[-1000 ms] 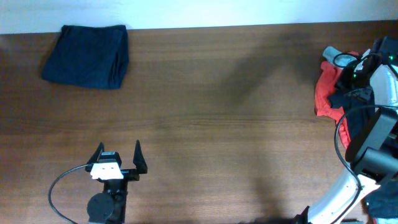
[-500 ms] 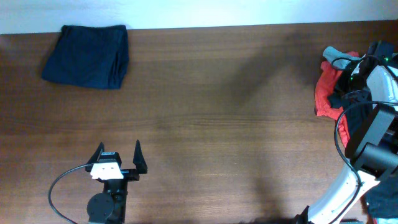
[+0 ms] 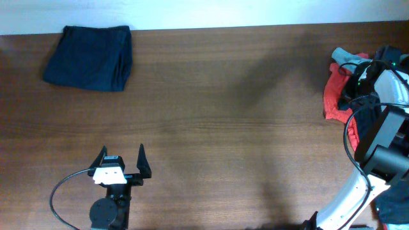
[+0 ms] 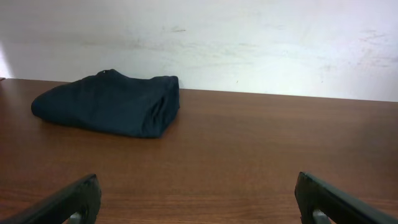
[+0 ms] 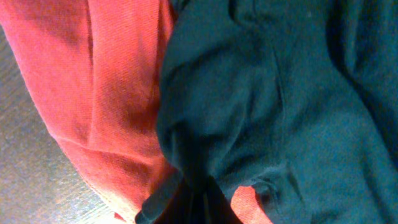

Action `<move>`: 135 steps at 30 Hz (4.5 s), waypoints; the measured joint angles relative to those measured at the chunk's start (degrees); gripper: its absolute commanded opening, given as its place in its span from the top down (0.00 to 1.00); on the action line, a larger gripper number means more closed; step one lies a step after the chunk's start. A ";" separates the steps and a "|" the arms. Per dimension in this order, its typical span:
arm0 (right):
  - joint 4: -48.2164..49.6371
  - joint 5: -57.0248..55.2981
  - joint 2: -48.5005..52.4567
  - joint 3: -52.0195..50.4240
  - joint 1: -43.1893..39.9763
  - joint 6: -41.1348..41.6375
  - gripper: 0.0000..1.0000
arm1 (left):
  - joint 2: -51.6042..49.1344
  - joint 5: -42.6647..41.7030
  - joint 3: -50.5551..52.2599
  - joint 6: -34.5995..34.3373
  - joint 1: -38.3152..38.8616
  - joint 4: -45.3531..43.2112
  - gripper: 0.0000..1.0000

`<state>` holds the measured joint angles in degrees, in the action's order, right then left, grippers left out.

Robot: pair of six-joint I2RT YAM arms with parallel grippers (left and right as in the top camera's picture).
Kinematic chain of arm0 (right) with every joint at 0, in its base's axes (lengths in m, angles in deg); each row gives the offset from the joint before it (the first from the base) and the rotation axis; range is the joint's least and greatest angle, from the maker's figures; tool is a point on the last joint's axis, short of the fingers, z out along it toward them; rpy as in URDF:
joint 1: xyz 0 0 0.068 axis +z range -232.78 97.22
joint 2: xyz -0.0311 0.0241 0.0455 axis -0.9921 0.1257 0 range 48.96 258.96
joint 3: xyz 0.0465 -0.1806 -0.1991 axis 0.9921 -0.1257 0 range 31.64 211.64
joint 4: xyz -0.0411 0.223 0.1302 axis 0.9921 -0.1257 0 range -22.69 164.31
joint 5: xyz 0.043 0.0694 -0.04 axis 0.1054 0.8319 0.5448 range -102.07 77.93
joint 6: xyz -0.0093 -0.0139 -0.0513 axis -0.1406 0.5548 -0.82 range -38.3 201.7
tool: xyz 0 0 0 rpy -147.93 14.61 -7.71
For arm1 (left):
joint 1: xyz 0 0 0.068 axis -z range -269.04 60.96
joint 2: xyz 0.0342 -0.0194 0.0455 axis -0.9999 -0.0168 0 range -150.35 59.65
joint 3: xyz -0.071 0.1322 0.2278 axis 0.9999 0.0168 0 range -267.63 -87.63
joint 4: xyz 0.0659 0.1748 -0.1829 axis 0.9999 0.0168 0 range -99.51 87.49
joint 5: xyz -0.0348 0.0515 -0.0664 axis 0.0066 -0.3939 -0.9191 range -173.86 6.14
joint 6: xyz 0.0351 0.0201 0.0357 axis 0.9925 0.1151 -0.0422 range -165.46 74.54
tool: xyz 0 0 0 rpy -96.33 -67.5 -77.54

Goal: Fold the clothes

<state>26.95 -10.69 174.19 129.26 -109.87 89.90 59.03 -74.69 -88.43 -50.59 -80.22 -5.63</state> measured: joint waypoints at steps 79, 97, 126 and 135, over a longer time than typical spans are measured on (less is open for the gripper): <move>-46.64 3.87 -10.01 19.17 51.65 -1.09 0.96 | 0.00 0.00 0.00 0.00 0.00 0.00 0.01; -34.95 -4.13 -28.30 -10.16 51.65 8.79 0.96 | 0.02 0.00 0.00 0.00 0.00 0.00 0.01; 10.84 -0.20 -32.81 -51.74 51.65 4.68 0.96 | 0.00 0.00 0.00 0.00 0.00 0.00 0.01; -3.82 4.83 -32.98 -51.95 46.42 8.37 0.96 | 0.00 0.00 0.00 0.00 0.00 0.00 0.01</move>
<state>23.13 -5.86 141.20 77.31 -63.45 98.27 59.03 -74.69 -88.43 -50.59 -80.22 -5.63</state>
